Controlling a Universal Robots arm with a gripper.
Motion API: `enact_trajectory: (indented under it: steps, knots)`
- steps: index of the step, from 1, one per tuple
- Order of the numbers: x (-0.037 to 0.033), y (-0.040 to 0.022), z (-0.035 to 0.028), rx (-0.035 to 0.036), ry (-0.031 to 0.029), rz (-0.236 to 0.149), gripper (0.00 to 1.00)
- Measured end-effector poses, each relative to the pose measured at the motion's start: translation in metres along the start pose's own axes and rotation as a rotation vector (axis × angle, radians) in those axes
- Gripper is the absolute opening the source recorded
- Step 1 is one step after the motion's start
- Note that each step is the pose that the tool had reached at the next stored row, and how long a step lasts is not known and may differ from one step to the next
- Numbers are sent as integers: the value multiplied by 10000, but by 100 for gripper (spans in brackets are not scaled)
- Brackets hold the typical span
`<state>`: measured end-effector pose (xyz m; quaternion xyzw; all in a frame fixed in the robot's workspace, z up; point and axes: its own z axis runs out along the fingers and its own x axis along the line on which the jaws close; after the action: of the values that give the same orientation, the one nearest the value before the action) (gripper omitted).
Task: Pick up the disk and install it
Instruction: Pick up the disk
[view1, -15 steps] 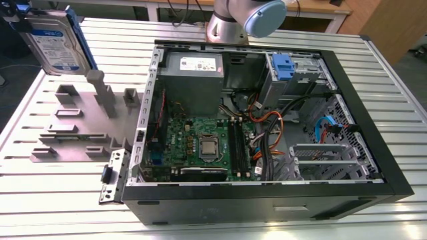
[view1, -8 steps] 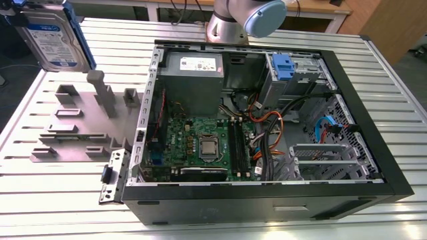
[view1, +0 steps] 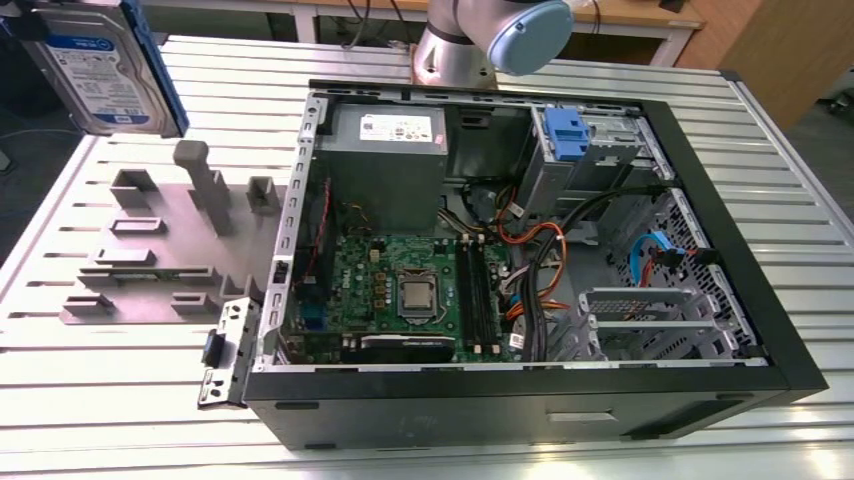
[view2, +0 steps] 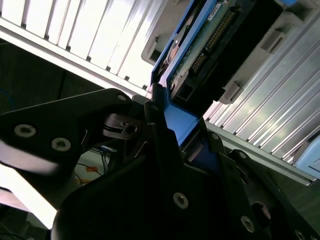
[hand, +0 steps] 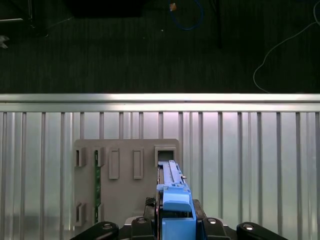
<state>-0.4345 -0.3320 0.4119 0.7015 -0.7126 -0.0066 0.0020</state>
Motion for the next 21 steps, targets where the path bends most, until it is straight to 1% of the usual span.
enact_trajectory:
  steps: [9, 12, 15, 21]
  knots:
    - [0, 0, -8, 0, 0, 0, 36]
    - [0, 0, -21, -1, 0, 0, 36]
    - [0, 0, -44, -1, 1, 0, 36]
    - [-1, 1, -117, 0, 0, 0, 36]
